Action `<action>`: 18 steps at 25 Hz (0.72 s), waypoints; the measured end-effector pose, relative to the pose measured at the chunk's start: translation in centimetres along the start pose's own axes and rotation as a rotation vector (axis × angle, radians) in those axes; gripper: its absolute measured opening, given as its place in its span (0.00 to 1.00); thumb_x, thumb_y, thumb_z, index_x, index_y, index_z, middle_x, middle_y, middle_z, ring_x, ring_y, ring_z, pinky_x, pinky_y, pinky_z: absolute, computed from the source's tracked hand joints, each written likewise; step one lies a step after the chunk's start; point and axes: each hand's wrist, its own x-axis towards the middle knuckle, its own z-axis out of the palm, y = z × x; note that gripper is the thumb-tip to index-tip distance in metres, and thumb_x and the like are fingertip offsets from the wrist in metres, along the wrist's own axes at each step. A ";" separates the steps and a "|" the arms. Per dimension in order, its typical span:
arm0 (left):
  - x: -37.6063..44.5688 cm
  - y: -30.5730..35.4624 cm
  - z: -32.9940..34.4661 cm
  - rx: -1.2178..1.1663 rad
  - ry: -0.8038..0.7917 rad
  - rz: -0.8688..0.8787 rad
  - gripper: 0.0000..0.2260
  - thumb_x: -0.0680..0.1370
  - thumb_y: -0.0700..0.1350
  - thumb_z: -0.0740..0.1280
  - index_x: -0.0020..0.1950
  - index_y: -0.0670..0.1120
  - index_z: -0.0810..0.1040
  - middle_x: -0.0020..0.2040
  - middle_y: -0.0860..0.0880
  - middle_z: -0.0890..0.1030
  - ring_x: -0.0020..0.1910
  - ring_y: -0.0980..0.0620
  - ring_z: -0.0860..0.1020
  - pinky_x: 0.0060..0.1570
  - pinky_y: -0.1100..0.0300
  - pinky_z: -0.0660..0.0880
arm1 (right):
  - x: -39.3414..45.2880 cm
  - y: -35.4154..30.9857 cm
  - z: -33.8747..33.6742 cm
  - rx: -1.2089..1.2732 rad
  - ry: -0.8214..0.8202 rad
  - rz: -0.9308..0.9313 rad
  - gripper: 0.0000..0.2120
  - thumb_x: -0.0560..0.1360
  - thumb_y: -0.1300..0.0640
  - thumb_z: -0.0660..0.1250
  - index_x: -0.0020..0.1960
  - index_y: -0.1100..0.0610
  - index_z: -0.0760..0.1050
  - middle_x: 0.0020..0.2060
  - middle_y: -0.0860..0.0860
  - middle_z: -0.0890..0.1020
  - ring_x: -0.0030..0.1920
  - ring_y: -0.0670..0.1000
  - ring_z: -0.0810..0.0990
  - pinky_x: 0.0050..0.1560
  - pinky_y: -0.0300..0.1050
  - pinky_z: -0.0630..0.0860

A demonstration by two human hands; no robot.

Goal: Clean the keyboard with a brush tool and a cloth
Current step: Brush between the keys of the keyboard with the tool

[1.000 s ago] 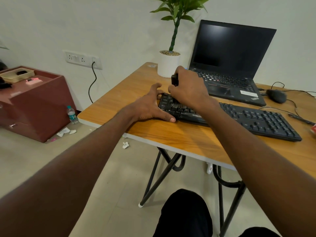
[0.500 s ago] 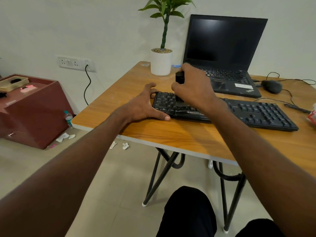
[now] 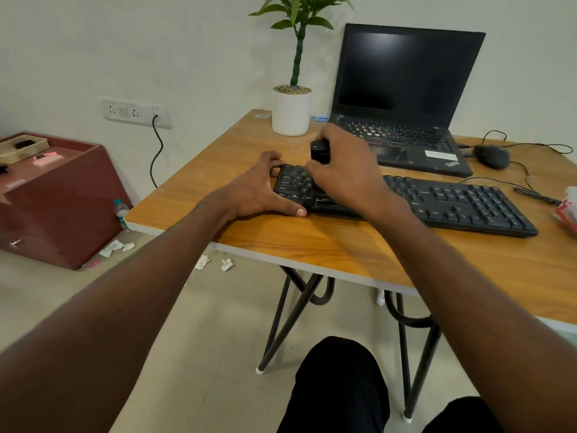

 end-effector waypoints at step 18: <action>0.1 -0.1 0.0 0.016 -0.009 -0.010 0.63 0.59 0.64 0.86 0.84 0.54 0.52 0.80 0.52 0.65 0.73 0.56 0.64 0.73 0.54 0.66 | 0.0 -0.6 -0.3 0.492 -0.029 0.226 0.15 0.79 0.53 0.72 0.63 0.53 0.72 0.53 0.47 0.78 0.54 0.50 0.83 0.45 0.49 0.86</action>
